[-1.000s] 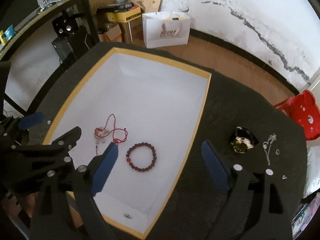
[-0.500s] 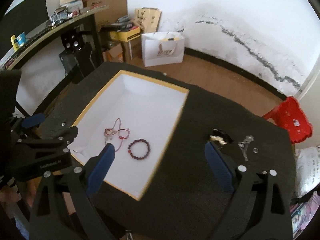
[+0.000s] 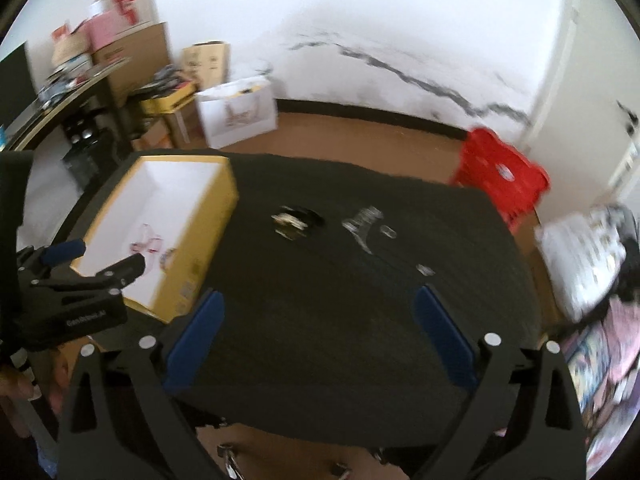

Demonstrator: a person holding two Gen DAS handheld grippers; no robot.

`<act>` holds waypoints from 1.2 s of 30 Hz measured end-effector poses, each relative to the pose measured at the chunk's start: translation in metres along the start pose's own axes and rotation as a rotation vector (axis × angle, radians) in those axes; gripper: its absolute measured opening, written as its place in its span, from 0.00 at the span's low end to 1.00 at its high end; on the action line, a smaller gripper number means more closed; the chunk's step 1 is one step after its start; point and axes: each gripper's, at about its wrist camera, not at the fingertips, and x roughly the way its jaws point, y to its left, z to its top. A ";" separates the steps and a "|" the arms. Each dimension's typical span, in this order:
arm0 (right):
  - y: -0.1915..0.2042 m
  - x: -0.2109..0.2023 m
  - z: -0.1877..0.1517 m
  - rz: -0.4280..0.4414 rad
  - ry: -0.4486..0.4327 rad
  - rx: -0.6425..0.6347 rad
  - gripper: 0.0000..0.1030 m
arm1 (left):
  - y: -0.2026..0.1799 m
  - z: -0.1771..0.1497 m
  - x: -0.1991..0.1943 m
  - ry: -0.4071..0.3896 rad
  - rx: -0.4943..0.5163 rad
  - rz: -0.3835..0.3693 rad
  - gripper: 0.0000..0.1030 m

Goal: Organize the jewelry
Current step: 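Lift both tools out of the box back over the table, then grasp the silver chain necklace with the left tool while the right tool grasps the earrings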

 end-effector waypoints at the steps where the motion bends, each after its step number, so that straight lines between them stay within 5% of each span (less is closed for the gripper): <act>1: -0.019 0.002 -0.008 -0.005 0.013 0.030 0.91 | -0.015 -0.001 0.003 0.004 0.015 -0.012 0.91; 7: -0.098 0.030 -0.040 -0.016 0.077 0.167 0.91 | -0.081 -0.005 0.028 0.022 0.099 -0.043 0.91; 13: -0.134 0.081 -0.044 -0.022 0.128 0.207 0.91 | -0.108 0.000 0.074 0.062 0.097 -0.057 0.91; 22: -0.164 0.172 -0.023 0.005 0.127 0.195 0.91 | -0.143 0.024 0.153 0.061 0.126 -0.070 0.91; 36: -0.175 0.309 -0.004 0.004 0.151 0.137 0.91 | -0.173 0.058 0.249 0.095 0.088 -0.194 0.91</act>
